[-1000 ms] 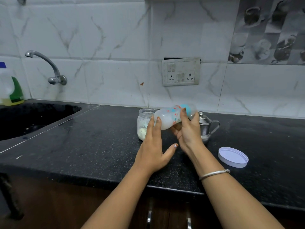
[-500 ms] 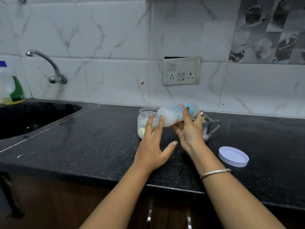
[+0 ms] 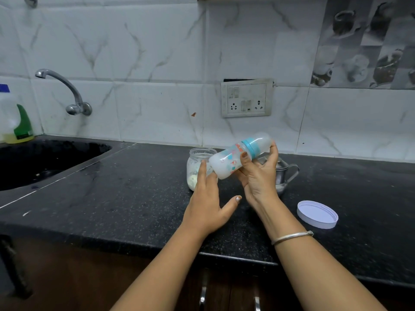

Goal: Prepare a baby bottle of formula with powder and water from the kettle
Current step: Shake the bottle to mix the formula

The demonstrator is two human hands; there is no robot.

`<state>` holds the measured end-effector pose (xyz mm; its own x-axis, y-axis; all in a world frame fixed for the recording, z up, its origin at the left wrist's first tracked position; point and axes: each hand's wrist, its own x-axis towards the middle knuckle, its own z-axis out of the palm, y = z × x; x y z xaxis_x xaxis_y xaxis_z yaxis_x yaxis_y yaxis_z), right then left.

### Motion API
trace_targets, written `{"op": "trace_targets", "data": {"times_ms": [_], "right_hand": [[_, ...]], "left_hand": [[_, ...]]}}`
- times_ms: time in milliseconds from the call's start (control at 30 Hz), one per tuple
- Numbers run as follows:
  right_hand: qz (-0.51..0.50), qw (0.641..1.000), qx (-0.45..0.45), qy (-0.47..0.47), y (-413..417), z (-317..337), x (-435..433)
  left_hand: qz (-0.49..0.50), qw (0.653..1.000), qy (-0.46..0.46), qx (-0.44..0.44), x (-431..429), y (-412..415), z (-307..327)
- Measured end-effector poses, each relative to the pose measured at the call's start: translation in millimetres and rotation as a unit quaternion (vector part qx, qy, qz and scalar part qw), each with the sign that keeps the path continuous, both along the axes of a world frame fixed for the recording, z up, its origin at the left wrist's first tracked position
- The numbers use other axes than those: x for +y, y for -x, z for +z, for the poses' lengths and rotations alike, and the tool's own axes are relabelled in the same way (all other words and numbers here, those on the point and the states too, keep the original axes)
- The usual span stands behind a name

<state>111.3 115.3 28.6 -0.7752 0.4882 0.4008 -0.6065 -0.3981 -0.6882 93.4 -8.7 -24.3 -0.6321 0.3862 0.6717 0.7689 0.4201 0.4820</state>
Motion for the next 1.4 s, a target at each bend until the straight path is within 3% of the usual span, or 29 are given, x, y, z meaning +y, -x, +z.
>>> {"op": "trace_targets", "data": {"times_ms": [133,533,700,867,1400], "right_hand": [[-0.013,1.000,0.000,-0.008,1.4,-1.3,1.7],[0.009,0.993,-0.117,0.031,6.4,-2.3,3.0],[-0.012,0.998,-0.064,0.000,3.0,-2.1,2.8],[-0.009,0.999,-0.022,-0.027,-4.1,2.1,0.0],[-0.008,0.998,-0.042,0.038,2.2,1.1,1.0]], "left_hand": [[0.004,0.999,0.027,-0.028,1.0,1.5,-0.3],[-0.061,0.997,-0.034,0.039,-2.6,-5.6,5.0],[-0.032,0.998,-0.031,0.052,-1.2,-1.2,-0.7],[0.019,1.000,0.008,0.008,-0.5,2.2,-0.9],[-0.034,0.997,-0.032,0.068,-2.0,-1.9,2.0]]}}
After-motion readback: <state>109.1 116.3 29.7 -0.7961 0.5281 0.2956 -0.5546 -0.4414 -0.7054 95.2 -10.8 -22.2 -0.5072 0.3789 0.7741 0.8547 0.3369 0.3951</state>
